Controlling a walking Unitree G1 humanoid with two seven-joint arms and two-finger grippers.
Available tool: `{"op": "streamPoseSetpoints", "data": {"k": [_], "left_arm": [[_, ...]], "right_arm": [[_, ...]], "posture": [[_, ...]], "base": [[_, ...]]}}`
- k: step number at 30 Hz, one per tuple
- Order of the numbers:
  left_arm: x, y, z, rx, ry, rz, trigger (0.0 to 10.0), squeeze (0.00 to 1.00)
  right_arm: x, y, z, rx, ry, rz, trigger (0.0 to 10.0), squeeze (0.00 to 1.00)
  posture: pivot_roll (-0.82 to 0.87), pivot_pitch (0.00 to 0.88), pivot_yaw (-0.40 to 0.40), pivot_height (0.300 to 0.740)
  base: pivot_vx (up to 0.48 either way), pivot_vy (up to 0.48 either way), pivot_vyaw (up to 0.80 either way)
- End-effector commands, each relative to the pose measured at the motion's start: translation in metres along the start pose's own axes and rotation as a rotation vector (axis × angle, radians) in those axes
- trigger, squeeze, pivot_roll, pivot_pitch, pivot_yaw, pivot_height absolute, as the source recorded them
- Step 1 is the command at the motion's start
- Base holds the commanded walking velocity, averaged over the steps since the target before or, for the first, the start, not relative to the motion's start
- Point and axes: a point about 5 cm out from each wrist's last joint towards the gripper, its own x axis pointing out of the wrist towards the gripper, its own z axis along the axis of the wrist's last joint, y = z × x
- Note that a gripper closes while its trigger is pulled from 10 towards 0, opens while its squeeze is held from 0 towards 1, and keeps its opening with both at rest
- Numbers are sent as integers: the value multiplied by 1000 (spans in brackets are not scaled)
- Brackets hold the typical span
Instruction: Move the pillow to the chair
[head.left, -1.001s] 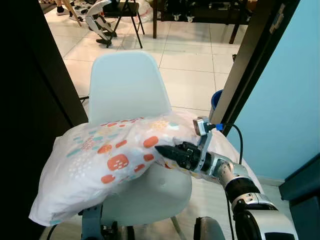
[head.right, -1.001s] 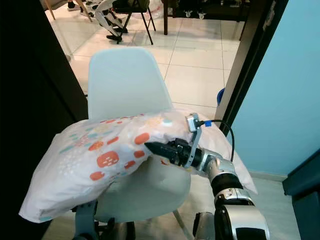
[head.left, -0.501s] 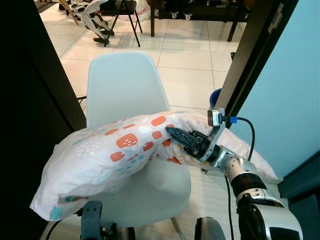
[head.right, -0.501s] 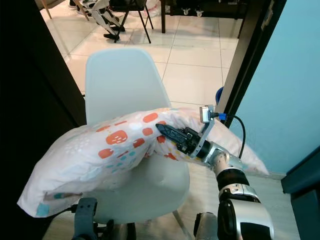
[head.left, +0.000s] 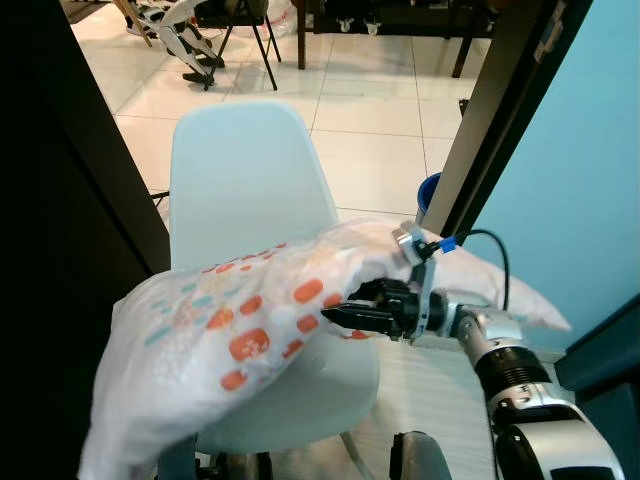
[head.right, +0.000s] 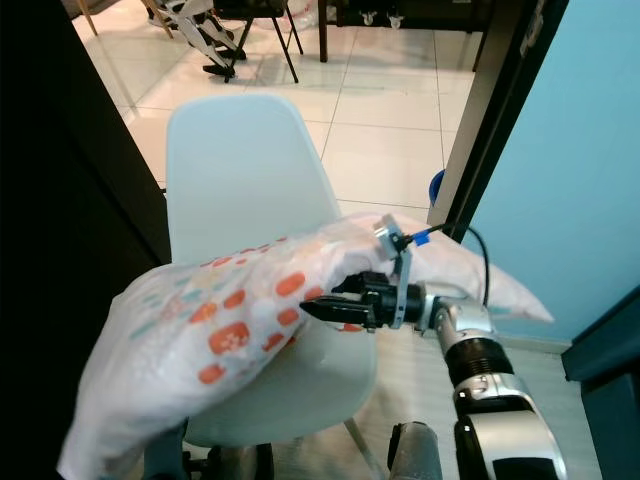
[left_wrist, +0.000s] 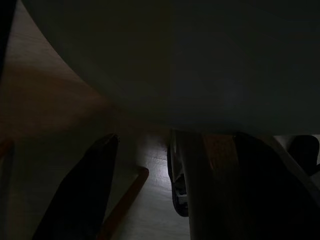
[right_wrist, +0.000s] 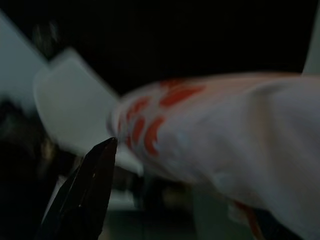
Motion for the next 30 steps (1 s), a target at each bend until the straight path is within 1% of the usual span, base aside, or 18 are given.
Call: {"op": "streamPoseSetpoints", "data": {"k": [1, 7, 8, 9, 10, 12, 15, 16, 17, 18, 22, 23, 25, 26, 27, 28, 29, 30], "left_arm": [[-21, -6, -72, -14, 305, -16, 10000, 0], [-21, -6, -71, -12, 303, -16, 10000, 0], [-21, -6, -71, -10, 303, -17, 10000, 0], [-21, -6, -71, -10, 303, -17, 10000, 0], [-21, -6, -71, -8, 303, -18, 10000, 0], [-20, -7, -70, -7, 300, -19, 10000, 0], [-19, -7, -68, -6, 297, -21, 10000, 0], [-19, -7, -68, -6, 297, -21, 10000, 0], [-19, -7, -68, -6, 296, -21, 10000, 0], [-19, -7, -68, -6, 296, -21, 10000, 0], [-19, -7, -67, -3, 296, -20, 10000, 0], [-19, -7, -67, -3, 296, -20, 10000, 0], [-19, -7, -66, -2, 295, -20, 10000, 0], [-18, -7, -66, -1, 295, -20, 10000, 0], [-18, -7, -66, -1, 295, -20, 10000, 0], [-18, -7, -66, -1, 294, -20, 10000, 0], [-18, -7, -66, -1, 294, -20, 10000, 0], [-18, -7, -65, -2, 294, -21, 10000, 0]], "right_arm": [[3, 3, -12, -3, 67, 10, 10000, 1000], [2, -2, -7, -33, 35, -66, 10000, 1000], [2, -7, -2, -29, -12, -115, 3137, 510], [2, -7, -2, -29, -12, -115, 3137, 510], [1, -12, 2, -16, -55, -169, 4118, 0], [-1, -14, 8, -6, -129, -198, 0, 0], [-5, -9, 27, -13, -280, -150, 0, 0], [-5, -9, 27, -13, -280, -150, 0, 0], [-7, -9, 33, -20, -327, -150, 0, 0], [-7, -9, 33, -20, -327, -150, 0, 0], [-11, -8, 51, -43, -450, -142, 0, 0], [-11, -8, 51, -43, -450, -142, 0, 0], [-13, -11, 57, -50, -501, -179, 0, 0], [-13, -11, 58, -47, -514, -178, 7647, 0], [-13, -10, 60, -51, -531, -172, 10000, 0], [-14, -8, 62, -57, -558, -152, 10000, 118], [-14, -8, 62, -57, -558, -152, 10000, 118], [-17, -1, 70, -68, -631, -91, 10000, 1000]], "posture": [[42, 168, -30, 595], [37, 172, -25, 595], [37, 173, -25, 595], [37, 173, -25, 595], [37, 173, -24, 595], [37, 172, -23, 595], [39, 171, -22, 595], [39, 171, -22, 595], [39, 171, -20, 595], [39, 171, -20, 595], [36, 168, -17, 595], [36, 168, -17, 595], [36, 168, -19, 595], [36, 168, -19, 595], [35, 167, -20, 595], [35, 167, -20, 595], [35, 167, -20, 595], [35, 167, -20, 595]], "base": [[0, 0, 0], [0, 0, 0], [0, 0, 0], [0, 0, 0], [0, 0, 0], [0, 0, 0], [0, 0, 0], [0, 0, 0], [0, 0, 0], [0, 0, 0], [0, 0, 0], [0, 0, 0], [0, 0, 0], [0, 0, 0], [0, 0, 0], [0, 0, 0], [0, 0, 0], [0, 0, 0]]}}
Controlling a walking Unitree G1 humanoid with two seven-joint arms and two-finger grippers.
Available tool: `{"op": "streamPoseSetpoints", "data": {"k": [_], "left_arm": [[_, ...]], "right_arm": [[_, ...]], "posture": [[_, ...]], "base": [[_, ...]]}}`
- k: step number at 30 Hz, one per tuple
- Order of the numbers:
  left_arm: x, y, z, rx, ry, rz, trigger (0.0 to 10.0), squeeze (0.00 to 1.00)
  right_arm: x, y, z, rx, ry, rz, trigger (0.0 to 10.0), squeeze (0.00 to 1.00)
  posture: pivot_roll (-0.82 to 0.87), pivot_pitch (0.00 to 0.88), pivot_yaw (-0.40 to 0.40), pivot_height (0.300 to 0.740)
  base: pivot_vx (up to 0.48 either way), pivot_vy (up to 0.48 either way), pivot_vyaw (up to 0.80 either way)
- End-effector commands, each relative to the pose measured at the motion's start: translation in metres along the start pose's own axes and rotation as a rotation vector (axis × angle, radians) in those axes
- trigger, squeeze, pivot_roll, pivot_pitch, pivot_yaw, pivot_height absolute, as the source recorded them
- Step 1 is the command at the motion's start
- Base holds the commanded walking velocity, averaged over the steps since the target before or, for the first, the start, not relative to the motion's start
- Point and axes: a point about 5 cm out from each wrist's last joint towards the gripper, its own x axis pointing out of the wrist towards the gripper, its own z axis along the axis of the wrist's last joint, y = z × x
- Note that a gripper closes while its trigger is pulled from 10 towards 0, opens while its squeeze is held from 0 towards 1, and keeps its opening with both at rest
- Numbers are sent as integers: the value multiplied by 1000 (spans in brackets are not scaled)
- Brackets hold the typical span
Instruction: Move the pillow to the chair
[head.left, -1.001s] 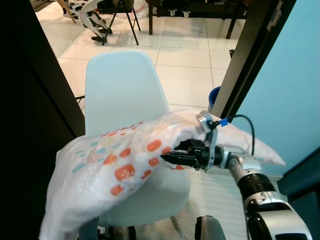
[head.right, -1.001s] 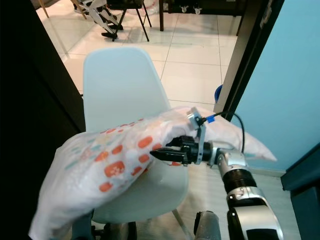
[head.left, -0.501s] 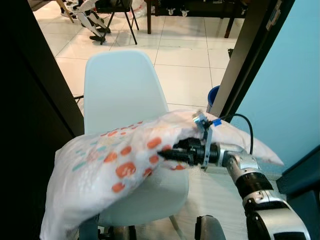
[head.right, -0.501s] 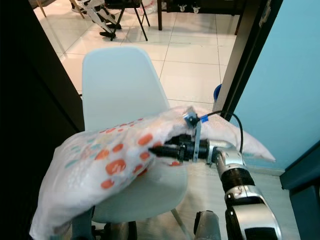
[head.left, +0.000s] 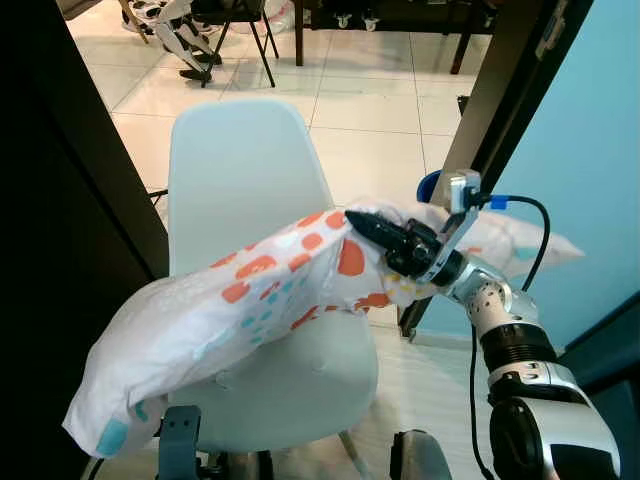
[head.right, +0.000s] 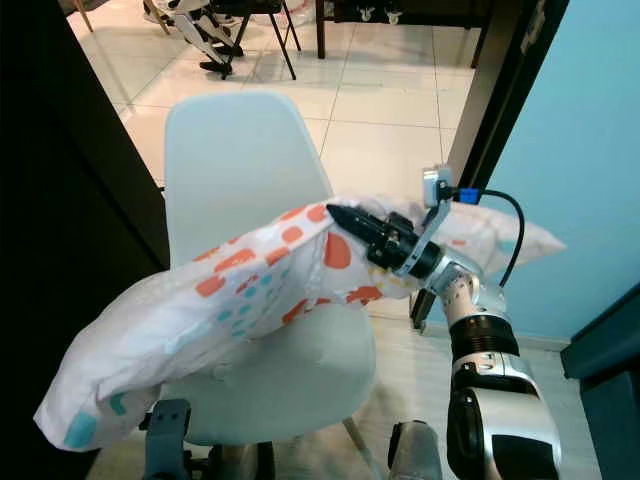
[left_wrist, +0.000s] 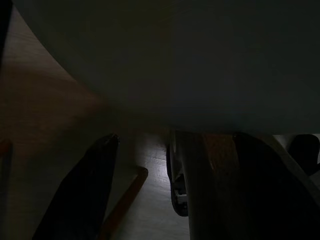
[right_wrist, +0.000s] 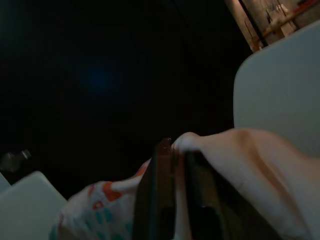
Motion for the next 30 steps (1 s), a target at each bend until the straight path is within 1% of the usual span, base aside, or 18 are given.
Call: {"op": "streamPoseSetpoints", "data": {"k": [1, 2, 4, 8, 11, 14, 16, 17, 18, 19, 20, 21, 22, 23, 24, 25, 26, 30], "left_arm": [[-19, -7, -66, -3, 297, -18, 10000, 0], [-19, -7, -66, -3, 297, -18, 10000, 0], [-19, -7, -67, -4, 298, -19, 10000, 0], [-19, -7, -67, -4, 298, -20, 10000, 0], [-18, -8, -66, -4, 298, -21, 10000, 0], [-18, -9, -66, -5, 296, -21, 10000, 0], [-18, -10, -65, -7, 295, -21, 10000, 0], [-18, -10, -65, -7, 295, -21, 10000, 0], [-18, -10, -65, -7, 294, -22, 10000, 0], [-18, -10, -65, -6, 294, -22, 10000, 0], [-18, -10, -65, -6, 294, -22, 10000, 0], [-18, -10, -65, -6, 294, -23, 10000, 0], [-17, -11, -65, -7, 293, -23, 10000, 0], [-17, -11, -65, -7, 293, -23, 10000, 0], [-17, -11, -65, -7, 293, -23, 10000, 0], [-17, -11, -64, -8, 292, -24, 10000, 0], [-17, -11, -64, -8, 292, -24, 10000, 0], [-17, -12, -64, -13, 289, -20, 10000, 0]], "right_arm": [[3, 12, 20, 16, -152, 124, 10000, 1000], [3, 12, 20, 16, -152, 124, 10000, 1000], [6, 23, 33, 48, -240, 239, 10000, 1000], [14, 24, 27, 28, -181, 228, 10000, 1000], [23, 21, 7, -1, -29, 191, 10000, 1000], [25, 21, 5, 12, -39, 187, 10000, 1000], [29, 12, -15, -52, 124, 58, 10000, 1000], [29, 12, -15, -52, 124, 58, 10000, 1000], [29, 8, -26, -84, 219, -1, 10000, 1000], [25, 0, -38, -110, 335, -85, 10000, 102], [25, 0, -38, -110, 335, -85, 10000, 102], [22, -4, -45, -125, 406, -137, 10000, 102], [13, -9, -56, -184, 542, -186, 10000, 0], [3, -11, -64, -218, 649, -199, 10000, 0], [3, -11, -64, -218, 649, -199, 10000, 0], [-11, -11, -73, -242, 783, -183, 10000, 0], [-11, -11, -73, -242, 783, -183, 10000, 0], [-40, -19, -76, -308, 1030, -252, 10000, 0]], "posture": [[35, 167, -21, 595], [35, 167, -21, 595], [34, 166, -21, 595], [33, 164, -22, 595], [29, 161, -27, 595], [31, 161, -30, 595], [26, 160, -29, 595], [26, 160, -29, 595], [26, 160, -31, 595], [26, 160, -34, 595], [26, 160, -34, 595], [26, 160, -34, 595], [23, 158, -34, 595], [24, 156, -37, 595], [24, 156, -37, 595], [26, 155, -39, 595], [26, 155, -39, 595], [28, 149, -47, 595]], "base": [[0, 0, 0], [0, 0, 0], [0, 0, 0], [0, 0, 0], [0, 0, 0], [0, 0, 0], [0, 0, 0], [0, 0, 0], [0, 0, 0], [0, 0, 0], [0, 0, 0], [0, 0, 0], [0, 0, 0], [0, 0, 0], [0, 0, 0], [0, 0, 0], [0, 0, 0], [0, 0, 0]]}}
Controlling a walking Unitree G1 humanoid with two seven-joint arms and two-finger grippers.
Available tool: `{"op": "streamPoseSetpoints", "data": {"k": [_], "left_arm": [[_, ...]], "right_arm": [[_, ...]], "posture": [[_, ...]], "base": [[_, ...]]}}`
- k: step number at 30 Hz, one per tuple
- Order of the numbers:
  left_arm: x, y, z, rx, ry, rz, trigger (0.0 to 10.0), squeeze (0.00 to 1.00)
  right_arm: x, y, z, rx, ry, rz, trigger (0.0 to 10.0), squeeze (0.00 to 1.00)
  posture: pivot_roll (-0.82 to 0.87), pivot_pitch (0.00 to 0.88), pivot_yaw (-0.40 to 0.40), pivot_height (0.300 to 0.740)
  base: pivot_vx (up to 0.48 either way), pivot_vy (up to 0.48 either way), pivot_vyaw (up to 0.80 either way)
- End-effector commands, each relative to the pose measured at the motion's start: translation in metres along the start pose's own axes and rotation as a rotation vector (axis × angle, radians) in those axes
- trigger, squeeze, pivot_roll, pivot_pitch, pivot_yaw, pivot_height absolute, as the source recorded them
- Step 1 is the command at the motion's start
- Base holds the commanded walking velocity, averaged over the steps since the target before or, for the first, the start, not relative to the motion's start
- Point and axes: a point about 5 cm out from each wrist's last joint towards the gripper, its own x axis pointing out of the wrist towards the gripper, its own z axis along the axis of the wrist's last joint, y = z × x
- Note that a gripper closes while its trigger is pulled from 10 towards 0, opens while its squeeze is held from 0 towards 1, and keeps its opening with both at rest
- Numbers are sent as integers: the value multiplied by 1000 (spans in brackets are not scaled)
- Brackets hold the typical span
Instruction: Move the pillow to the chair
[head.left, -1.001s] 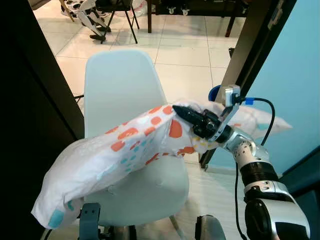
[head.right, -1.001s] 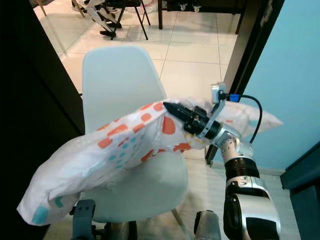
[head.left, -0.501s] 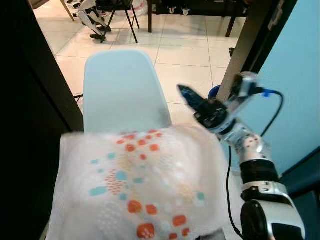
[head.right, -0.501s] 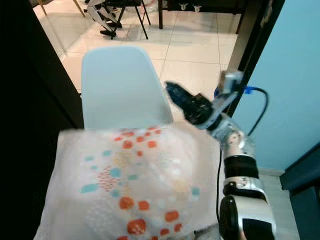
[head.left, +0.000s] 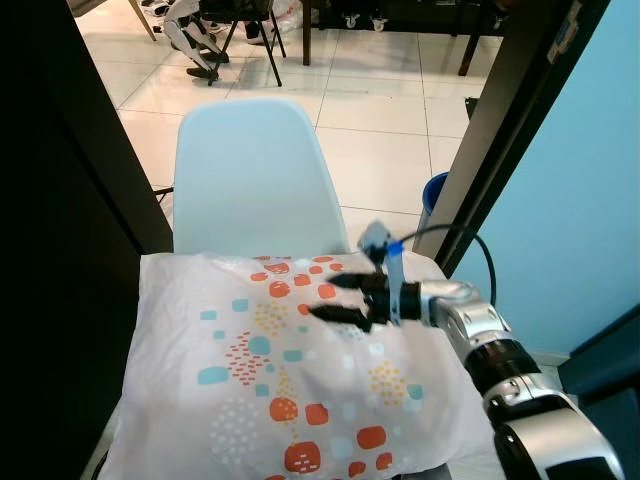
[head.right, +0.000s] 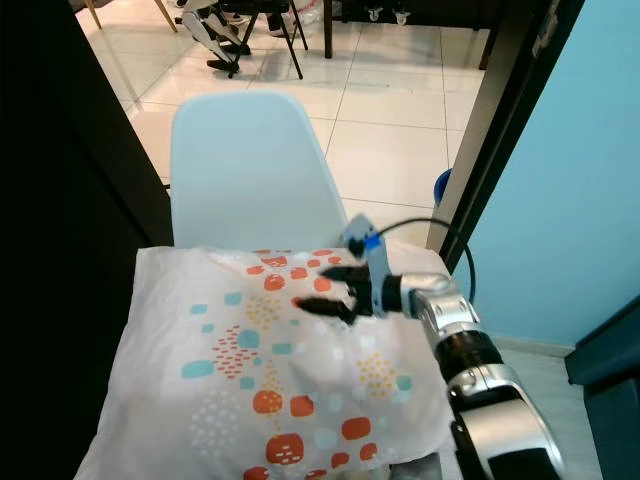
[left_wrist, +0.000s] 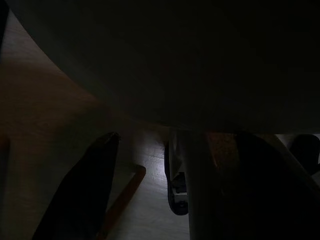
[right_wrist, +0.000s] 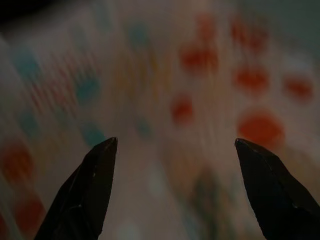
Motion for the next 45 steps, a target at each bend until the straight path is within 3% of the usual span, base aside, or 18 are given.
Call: {"op": "streamPoseSetpoints", "data": {"k": [1, 4, 8, 9, 10, 11, 15, 19, 21, 22, 24, 26, 27, 33, 38, 45], "left_arm": [[-17, -8, -64, -14, 287, -14, 10000, 0], [-17, -8, -64, -15, 287, -13, 10000, 0], [-18, -8, -66, -17, 290, -12, 10000, 0], [-18, -8, -67, -17, 292, -12, 10000, 0], [-19, -8, -68, -16, 293, -12, 10000, 0], [-19, -8, -68, -16, 293, -12, 10000, 0], [-20, -6, -68, -22, 286, 8, 10000, 0], [-20, 10, -64, -65, 261, 108, 10000, 0], [-21, 15, -64, -79, 255, 142, 10000, 0], [-23, 27, -62, -112, 246, 204, 10000, 0], [-25, 36, -63, -124, 245, 244, 10000, 0], [-26, 38, -63, -123, 246, 253, 10000, 0], [-28, 44, -65, -123, 252, 270, 10000, 0], [-33, 48, -71, -134, 265, 290, 10000, 0], [-34, 45, -76, -149, 274, 298, 10000, 0], [-31, 35, -77, -146, 280, 277, 10000, 0]], "right_arm": [[-6, -5, -17, -32, 147, -36, 10000, 0], [-13, -8, -26, -44, 221, -46, 10000, 0], [-24, -3, -33, -45, 299, 72, 10000, 0], [-24, -1, -39, -71, 366, 86, 10000, 0], [-19, -1, -45, -113, 425, 63, 10000, 0], [-19, -1, -45, -113, 425, 63, 10000, 0], [9, 0, -52, -207, 468, -110, 10000, 0], [37, 14, -52, -237, 450, -132, 10000, 0], [43, 18, -51, -243, 439, -126, 10000, 0], [49, 19, -50, -260, 438, -176, 10000, 0], [54, 21, -51, -263, 437, -201, 10000, 0], [55, 22, -51, -262, 436, -202, 10000, 0], [60, 25, -52, -263, 425, -204, 0, 0], [70, 31, -48, -282, 387, -216, 0, 0], [78, 30, -32, -293, 300, -299, 0, 0], [85, 27, -1, -235, 86, -366, 0, 0]], "posture": [[29, 148, -48, 595], [32, 147, -51, 595], [29, 147, -52, 595], [26, 147, -50, 595], [26, 149, -50, 595], [26, 149, -50, 595], [29, 155, -42, 595], [35, 163, -39, 595], [35, 163, -39, 595], [35, 163, -39, 595], [43, 170, -40, 595], [43, 170, -40, 595], [49, 172, -43, 595], [55, 175, -48, 595], [58, 182, -58, 595], [49, 186, -70, 595]], "base": [[0, 0, 0], [0, 0, 0], [0, 0, 0], [0, 0, 0], [0, 0, 0], [0, 0, 0], [0, 0, 0], [0, 0, 0], [0, 0, 0], [0, 0, 0], [0, 0, 0], [0, 0, 0], [0, 0, 0], [0, 0, 0], [0, 0, 0], [0, 0, 0]]}}
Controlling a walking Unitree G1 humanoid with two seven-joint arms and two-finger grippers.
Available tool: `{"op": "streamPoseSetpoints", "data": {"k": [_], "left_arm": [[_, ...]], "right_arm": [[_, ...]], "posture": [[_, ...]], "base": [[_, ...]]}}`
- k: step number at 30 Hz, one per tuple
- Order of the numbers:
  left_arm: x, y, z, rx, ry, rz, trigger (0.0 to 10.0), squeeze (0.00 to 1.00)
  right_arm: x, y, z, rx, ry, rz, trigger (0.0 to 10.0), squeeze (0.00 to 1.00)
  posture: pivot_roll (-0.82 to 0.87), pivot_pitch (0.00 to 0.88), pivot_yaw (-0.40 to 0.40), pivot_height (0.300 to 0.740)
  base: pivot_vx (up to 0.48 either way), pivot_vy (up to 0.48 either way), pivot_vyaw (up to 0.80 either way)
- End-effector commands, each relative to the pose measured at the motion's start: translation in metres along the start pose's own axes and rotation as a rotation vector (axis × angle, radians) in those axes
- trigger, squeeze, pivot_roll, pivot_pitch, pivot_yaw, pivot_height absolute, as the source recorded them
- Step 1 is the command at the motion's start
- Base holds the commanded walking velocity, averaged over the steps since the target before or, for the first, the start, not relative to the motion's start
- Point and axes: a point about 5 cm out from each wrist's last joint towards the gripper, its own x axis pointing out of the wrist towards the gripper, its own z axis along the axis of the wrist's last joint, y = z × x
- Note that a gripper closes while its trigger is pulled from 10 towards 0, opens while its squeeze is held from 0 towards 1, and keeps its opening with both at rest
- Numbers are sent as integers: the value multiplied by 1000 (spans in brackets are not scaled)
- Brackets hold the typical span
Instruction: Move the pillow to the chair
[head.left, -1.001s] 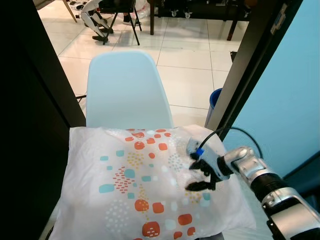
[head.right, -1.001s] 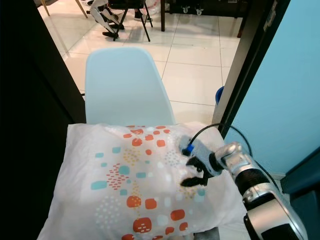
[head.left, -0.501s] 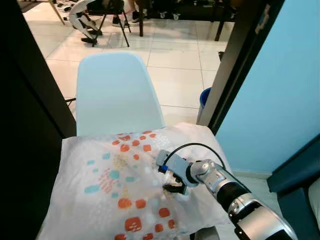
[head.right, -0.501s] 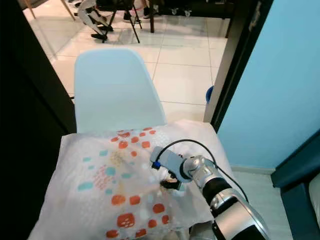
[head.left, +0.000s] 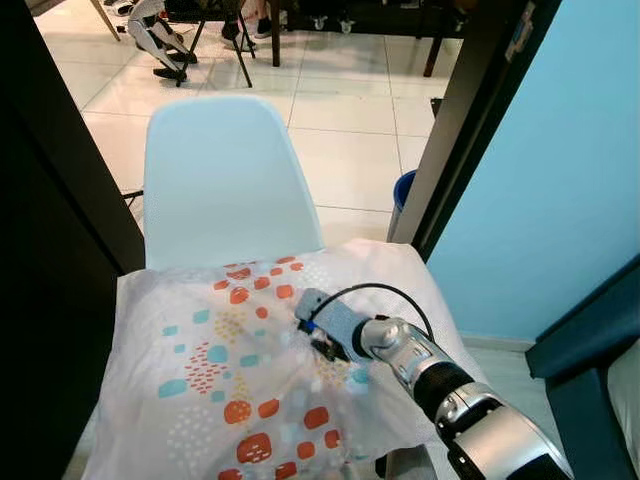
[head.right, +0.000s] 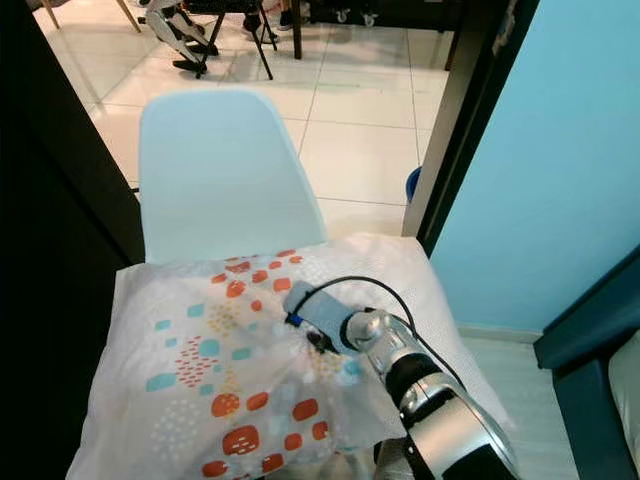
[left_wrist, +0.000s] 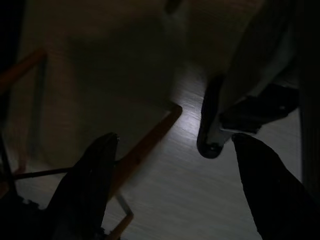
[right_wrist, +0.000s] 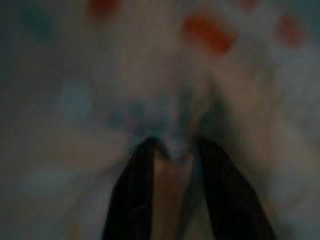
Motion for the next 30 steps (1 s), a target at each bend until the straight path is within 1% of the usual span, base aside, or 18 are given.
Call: {"op": "streamPoseSetpoints", "data": {"k": [1, 3, 4, 7, 8, 10, 12, 13, 14, 15, 16, 17, 18, 19, 20, 22, 25, 30], "left_arm": [[-3, -4, -18, -11, 68, -8, 10000, 0], [-3, -7, -18, -7, 66, -18, 10000, 0], [-3, -11, -18, 1, 66, -29, 10000, 0], [-3, -14, -17, 14, 66, -39, 10000, 0], [-3, -15, -17, 19, 65, -44, 10000, 0], [-3, -16, -16, 21, 64, -46, 10000, 0], [-3, -16, -16, 21, 64, -47, 10000, 0], [-3, -16, -16, 23, 65, -49, 10000, 0], [-2, -17, -15, 27, 65, -52, 10000, 0], [-2, -17, -15, 29, 64, -53, 10000, 0], [-2, -18, -15, 28, 63, -54, 10000, 0], [-2, -18, -15, 27, 62, -54, 10000, 0], [-2, -18, -14, 22, 59, -54, 10000, 0], [-2, -18, -13, 18, 56, -53, 10000, 0], [-2, -17, -13, 14, 54, -51, 10000, 0], [-2, -15, -15, 34, 70, -48, 10000, 0], [-3, -15, -17, 35, 80, -51, 10000, 0], [-5, -22, -28, 45, 145, -122, 10000, 0]], "right_arm": [[2, 1, 14, 76, -112, -3, 0, 0], [2, 1, 28, 149, -210, 3, 0, 0], [3, 0, 42, 210, -293, 6, 0, 0], [3, -1, 59, 278, -373, 8, 0, 0], [4, -1, 70, 305, -417, 15, 0, 0], [5, 0, 77, 305, -437, 19, 0, 0], [5, 1, 79, 300, -440, 18, 0, 0], [6, 3, 81, 271, -435, 29, 0, 0], [8, 4, 80, 252, -414, 6, 0, 0], [8, 3, 80, 256, -408, -10, 0, 0], [7, 1, 80, 251, -419, -34, 10000, 0], [6, -1, 81, 247, -429, -47, 10000, 0], [6, -3, 80, 295, -441, -54, 10000, 0], [5, -5, 79, 353, -450, -56, 10000, 0], [5, -6, 76, 461, -474, -27, 10000, 0], [2, -7, 69, 546, -511, 25, 10000, 0], [2, -6, 64, 559, -507, 30, 10000, 0], [3, -4, 47, 570, -439, 4, 10000, 0]], "posture": [[48, 186, -70, 595], [45, 185, -72, 595], [43, 181, -75, 595], [40, 182, -77, 595], [35, 175, -82, 595], [34, 170, -79, 595], [34, 170, -79, 595], [32, 157, -78, 595], [31, 155, -78, 595], [31, 155, -78, 595], [32, 162, -78, 595], [32, 162, -78, 595], [35, 163, -80, 595], [35, 163, -80, 595], [35, 163, -83, 595], [30, 137, -86, 595], [30, 130, -87, 605], [38, 101, -84, 625]], "base": [[0, 0, 0], [0, 0, 0], [0, 0, 0], [0, 0, 0], [0, 0, 0], [0, 0, 0], [0, 0, 0], [0, 0, 0], [0, 0, 0], [0, 0, 0], [0, 0, 0], [0, 0, 0], [0, 0, 0], [0, 0, 0], [0, 0, 0], [0, 0, 0], [0, 0, 0], [0, 0, 0]]}}
